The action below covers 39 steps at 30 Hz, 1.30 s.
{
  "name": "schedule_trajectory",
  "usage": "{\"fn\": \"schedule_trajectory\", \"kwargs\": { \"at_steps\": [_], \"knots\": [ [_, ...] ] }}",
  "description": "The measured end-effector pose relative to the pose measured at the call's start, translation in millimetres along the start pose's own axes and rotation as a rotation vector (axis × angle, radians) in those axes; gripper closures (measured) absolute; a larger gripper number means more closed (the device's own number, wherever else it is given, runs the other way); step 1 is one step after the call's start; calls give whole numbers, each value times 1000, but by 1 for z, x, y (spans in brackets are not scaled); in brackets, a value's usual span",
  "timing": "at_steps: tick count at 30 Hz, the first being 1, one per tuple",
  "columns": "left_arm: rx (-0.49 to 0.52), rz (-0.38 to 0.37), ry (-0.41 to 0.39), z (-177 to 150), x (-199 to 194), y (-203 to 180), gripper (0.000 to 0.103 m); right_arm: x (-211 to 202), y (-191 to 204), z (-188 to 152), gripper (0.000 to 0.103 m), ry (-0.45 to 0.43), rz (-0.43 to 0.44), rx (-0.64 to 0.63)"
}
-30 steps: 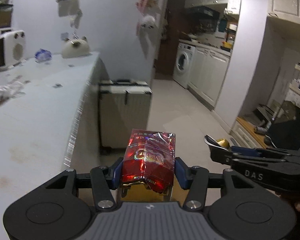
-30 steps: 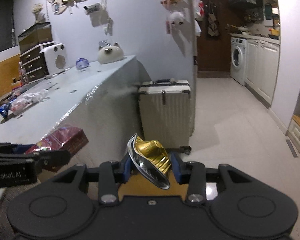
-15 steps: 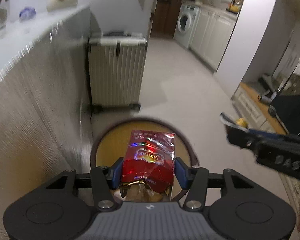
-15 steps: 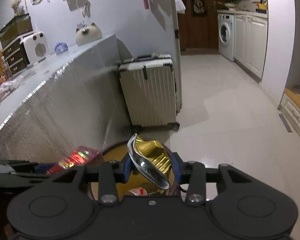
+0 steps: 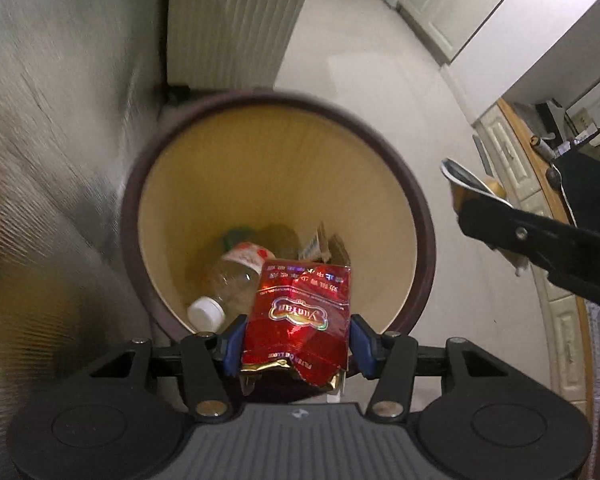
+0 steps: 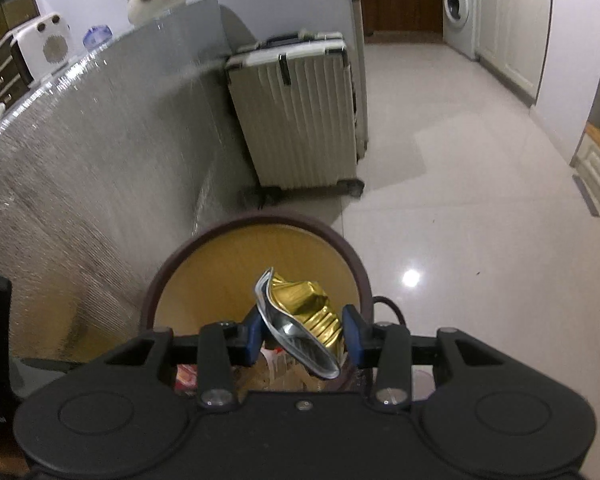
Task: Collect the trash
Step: 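Open the left gripper over the bin while the right gripper releases the gold wrapper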
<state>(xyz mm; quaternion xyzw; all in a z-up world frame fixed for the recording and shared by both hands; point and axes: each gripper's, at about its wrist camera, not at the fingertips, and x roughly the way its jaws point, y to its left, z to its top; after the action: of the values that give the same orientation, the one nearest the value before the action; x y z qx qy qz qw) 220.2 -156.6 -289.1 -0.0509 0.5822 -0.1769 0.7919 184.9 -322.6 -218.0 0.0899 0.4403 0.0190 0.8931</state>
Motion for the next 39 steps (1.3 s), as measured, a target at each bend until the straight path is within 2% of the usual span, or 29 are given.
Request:
{"fn": "schedule_trajectory", "kwargs": {
  "at_steps": [7,13,19,23,26,30,34,35,37,39],
  "knots": [
    [-46,-10,77,8,34,17,50,44,3,8,61,79,10,4],
    [-59,-26,80,15,39,22,48,76,11,18,61,131,15,-6],
    [23,-61,107,12,39,6,32,106,18,23,61,199,16,-33],
    [31,-54,100,9,36,4,17,119,17,23,61,259,32,-37],
    [25,-30,82,9,31,7,16,122,17,21,61,309,51,-42],
    [27,-27,60,9,19,5,7,124,17,17,61,351,62,-39],
    [71,5,42,4,7,-3,6,126,20,13,59,410,106,-41],
    [81,11,40,3,6,-3,6,125,20,12,57,417,112,-43],
    [92,16,40,2,5,-4,6,121,19,11,38,422,102,-40],
    [91,20,36,3,3,-5,0,117,18,12,35,417,82,-45]
  ]
}}
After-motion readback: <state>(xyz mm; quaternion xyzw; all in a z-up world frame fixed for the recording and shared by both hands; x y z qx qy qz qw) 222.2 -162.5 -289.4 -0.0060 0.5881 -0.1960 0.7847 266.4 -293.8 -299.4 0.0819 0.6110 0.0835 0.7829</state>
